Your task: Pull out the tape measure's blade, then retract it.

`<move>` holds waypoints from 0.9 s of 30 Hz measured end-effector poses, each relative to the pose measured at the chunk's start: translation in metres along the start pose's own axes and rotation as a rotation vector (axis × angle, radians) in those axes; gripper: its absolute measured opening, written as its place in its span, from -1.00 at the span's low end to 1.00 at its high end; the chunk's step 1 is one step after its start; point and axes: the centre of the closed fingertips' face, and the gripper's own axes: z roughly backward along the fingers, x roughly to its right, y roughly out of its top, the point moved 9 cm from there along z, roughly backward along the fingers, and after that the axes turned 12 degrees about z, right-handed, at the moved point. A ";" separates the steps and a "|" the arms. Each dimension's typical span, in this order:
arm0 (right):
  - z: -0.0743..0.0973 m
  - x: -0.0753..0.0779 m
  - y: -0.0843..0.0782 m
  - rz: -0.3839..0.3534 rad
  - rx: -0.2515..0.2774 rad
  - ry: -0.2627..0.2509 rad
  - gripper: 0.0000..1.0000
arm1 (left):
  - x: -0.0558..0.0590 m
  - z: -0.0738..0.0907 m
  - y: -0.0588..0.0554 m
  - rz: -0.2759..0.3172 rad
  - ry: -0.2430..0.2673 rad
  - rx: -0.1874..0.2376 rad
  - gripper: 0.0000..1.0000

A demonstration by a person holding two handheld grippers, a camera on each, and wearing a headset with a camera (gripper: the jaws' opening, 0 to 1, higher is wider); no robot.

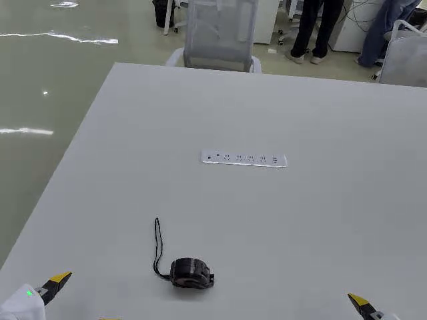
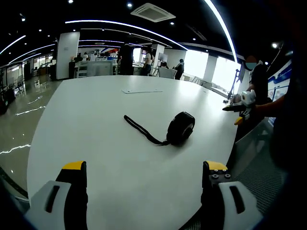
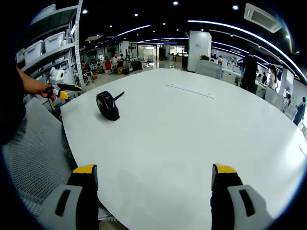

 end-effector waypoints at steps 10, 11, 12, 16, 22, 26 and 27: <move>-0.005 -0.001 0.006 0.017 -0.008 0.014 1.00 | -0.001 0.004 0.000 0.008 -0.013 0.005 0.98; -0.006 -0.001 0.006 0.017 -0.008 0.015 1.00 | -0.001 0.004 0.000 0.003 -0.013 0.003 0.98; -0.006 -0.001 0.006 0.016 -0.008 0.017 1.00 | 0.000 0.004 0.000 0.005 -0.015 0.002 0.98; -0.006 -0.003 0.008 0.017 -0.009 0.016 1.00 | 0.000 0.005 0.002 0.009 -0.017 0.008 0.98; -0.008 -0.006 0.009 0.013 -0.013 0.016 1.00 | -0.004 0.005 0.002 0.006 -0.019 0.006 0.98; -0.007 -0.008 0.009 0.011 -0.016 0.017 1.00 | -0.003 0.005 0.004 0.006 -0.021 0.007 0.98; -0.008 -0.008 0.009 0.009 -0.017 0.016 1.00 | -0.002 0.005 0.004 0.006 -0.023 0.006 0.98</move>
